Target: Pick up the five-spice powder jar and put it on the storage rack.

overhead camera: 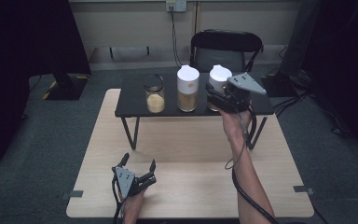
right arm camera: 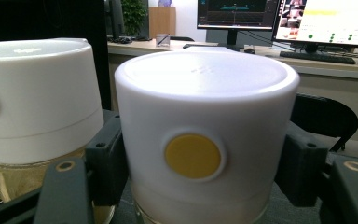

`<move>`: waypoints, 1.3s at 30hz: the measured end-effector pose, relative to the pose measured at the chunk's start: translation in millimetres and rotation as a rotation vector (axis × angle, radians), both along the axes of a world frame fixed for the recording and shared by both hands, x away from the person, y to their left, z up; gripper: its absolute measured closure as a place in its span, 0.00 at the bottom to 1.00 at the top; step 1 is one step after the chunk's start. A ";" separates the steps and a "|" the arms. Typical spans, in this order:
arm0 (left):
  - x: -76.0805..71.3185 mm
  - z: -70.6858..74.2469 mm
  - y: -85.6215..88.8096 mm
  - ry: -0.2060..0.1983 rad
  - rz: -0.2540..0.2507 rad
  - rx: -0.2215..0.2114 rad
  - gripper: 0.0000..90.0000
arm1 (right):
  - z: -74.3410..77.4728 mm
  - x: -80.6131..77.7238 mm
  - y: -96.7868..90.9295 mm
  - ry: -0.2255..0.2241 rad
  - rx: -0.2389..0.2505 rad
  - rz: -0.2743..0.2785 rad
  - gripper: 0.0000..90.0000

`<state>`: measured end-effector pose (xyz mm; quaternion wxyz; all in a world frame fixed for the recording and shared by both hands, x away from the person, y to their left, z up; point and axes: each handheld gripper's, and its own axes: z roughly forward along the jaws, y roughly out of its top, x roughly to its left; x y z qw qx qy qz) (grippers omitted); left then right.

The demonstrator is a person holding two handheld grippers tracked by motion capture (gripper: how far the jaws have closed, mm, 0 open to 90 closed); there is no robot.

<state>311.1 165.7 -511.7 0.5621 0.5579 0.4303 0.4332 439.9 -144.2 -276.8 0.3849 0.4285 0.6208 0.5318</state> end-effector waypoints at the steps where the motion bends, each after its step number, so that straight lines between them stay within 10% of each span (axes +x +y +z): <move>1: 0.0 0.0 0.0 0.000 0.000 0.000 0.03 | -0.2 0.3 -1.1 0.002 0.006 0.002 0.33; 28: -0.1 0.0 -0.1 0.001 0.005 0.001 0.03 | -3.5 2.2 -1.1 -0.010 0.012 0.000 0.29; 39: 0.0 0.0 -0.2 0.000 0.007 0.000 0.03 | -4.7 2.3 0.0 -0.041 0.026 -0.029 0.01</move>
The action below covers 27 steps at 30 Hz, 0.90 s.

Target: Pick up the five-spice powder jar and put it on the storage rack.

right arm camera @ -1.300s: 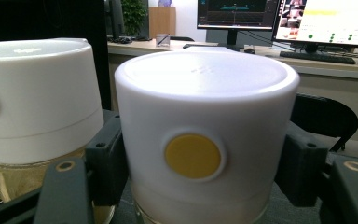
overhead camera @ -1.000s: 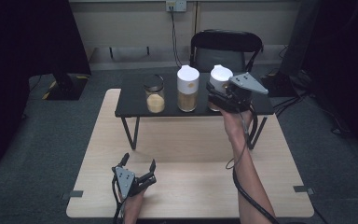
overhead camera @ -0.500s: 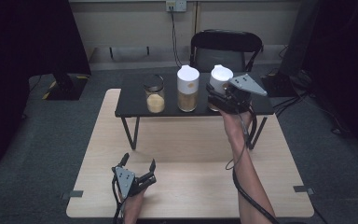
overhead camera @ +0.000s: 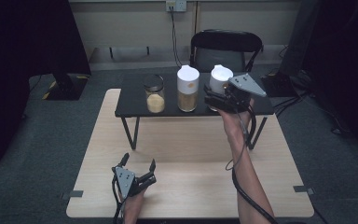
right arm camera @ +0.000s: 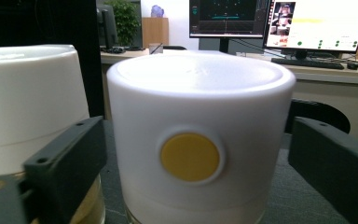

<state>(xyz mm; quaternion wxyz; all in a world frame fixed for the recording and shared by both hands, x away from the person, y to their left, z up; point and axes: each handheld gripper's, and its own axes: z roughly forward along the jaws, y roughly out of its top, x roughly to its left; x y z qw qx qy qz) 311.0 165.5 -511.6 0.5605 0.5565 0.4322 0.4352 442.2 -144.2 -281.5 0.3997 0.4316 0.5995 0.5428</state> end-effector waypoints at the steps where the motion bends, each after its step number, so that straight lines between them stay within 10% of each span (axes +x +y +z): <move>1: 0.0 0.0 0.0 0.000 0.000 0.000 0.04 | 0.3 -0.3 -0.1 -0.002 -0.003 0.002 0.00; 27: 0.0 0.0 0.0 0.000 0.000 0.000 0.04 | 3.1 -12.2 -0.1 -0.032 0.016 0.012 0.00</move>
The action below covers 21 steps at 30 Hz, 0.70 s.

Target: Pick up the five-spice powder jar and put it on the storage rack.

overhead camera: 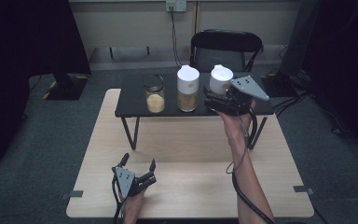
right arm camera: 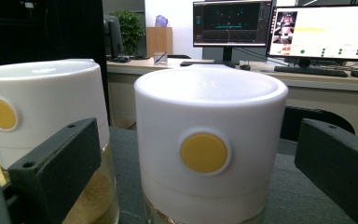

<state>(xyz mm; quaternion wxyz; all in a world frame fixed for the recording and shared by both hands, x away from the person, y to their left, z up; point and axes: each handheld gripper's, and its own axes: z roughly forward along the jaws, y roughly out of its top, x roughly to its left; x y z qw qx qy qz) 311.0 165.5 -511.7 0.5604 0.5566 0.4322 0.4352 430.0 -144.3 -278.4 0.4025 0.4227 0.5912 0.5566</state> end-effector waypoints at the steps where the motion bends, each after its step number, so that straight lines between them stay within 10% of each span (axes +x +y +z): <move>1: 0.0 0.0 0.0 0.000 0.000 0.000 0.04 | 0.3 -0.9 -0.2 0.000 0.003 0.001 0.00; 21: 0.0 0.0 0.0 0.000 0.000 0.000 0.04 | -3.8 -18.6 -2.0 -0.019 0.015 0.015 0.00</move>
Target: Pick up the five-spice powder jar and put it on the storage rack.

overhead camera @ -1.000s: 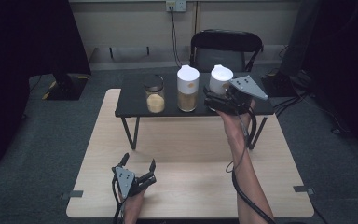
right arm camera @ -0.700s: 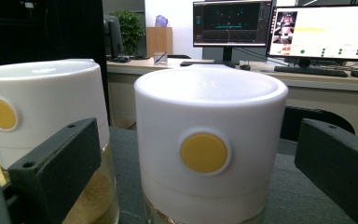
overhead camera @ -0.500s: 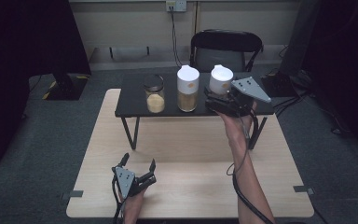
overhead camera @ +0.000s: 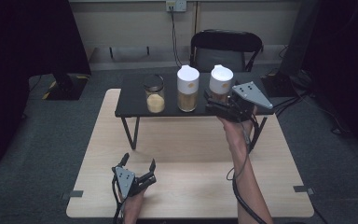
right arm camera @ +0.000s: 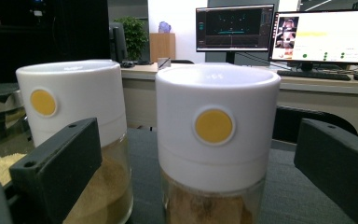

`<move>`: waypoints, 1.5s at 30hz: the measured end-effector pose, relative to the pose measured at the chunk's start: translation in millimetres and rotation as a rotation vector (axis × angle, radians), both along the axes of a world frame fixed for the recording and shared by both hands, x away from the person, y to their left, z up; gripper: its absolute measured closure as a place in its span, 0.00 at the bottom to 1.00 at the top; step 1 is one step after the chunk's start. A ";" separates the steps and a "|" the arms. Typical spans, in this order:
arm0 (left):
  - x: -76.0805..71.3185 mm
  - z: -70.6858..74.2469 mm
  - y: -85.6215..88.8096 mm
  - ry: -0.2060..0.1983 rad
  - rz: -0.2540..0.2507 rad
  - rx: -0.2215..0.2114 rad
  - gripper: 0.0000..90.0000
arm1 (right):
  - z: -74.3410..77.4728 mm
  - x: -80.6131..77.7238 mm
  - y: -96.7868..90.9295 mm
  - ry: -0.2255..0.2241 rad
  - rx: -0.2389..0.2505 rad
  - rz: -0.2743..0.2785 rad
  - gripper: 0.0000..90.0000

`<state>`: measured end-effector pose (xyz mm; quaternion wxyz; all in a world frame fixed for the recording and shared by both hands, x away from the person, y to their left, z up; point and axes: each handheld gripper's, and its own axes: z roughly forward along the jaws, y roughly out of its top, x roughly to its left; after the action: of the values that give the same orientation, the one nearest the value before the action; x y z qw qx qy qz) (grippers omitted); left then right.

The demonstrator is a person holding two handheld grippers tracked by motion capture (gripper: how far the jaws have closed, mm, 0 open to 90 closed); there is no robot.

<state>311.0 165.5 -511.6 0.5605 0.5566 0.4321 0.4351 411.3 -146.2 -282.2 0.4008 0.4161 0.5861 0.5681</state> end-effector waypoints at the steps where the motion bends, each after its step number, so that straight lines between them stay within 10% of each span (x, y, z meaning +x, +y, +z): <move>1: 0.0 0.0 0.0 0.000 0.000 0.000 0.04 | -0.5 -1.2 -0.7 0.001 0.002 -0.001 0.00; 45: 0.0 0.0 0.0 0.000 0.000 0.000 0.04 | -13.4 -42.4 -19.6 -0.081 0.004 -0.040 0.00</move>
<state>311.0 165.5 -511.7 0.5605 0.5565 0.4322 0.4352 368.9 -165.9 -295.6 0.4344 0.4053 0.5599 0.5775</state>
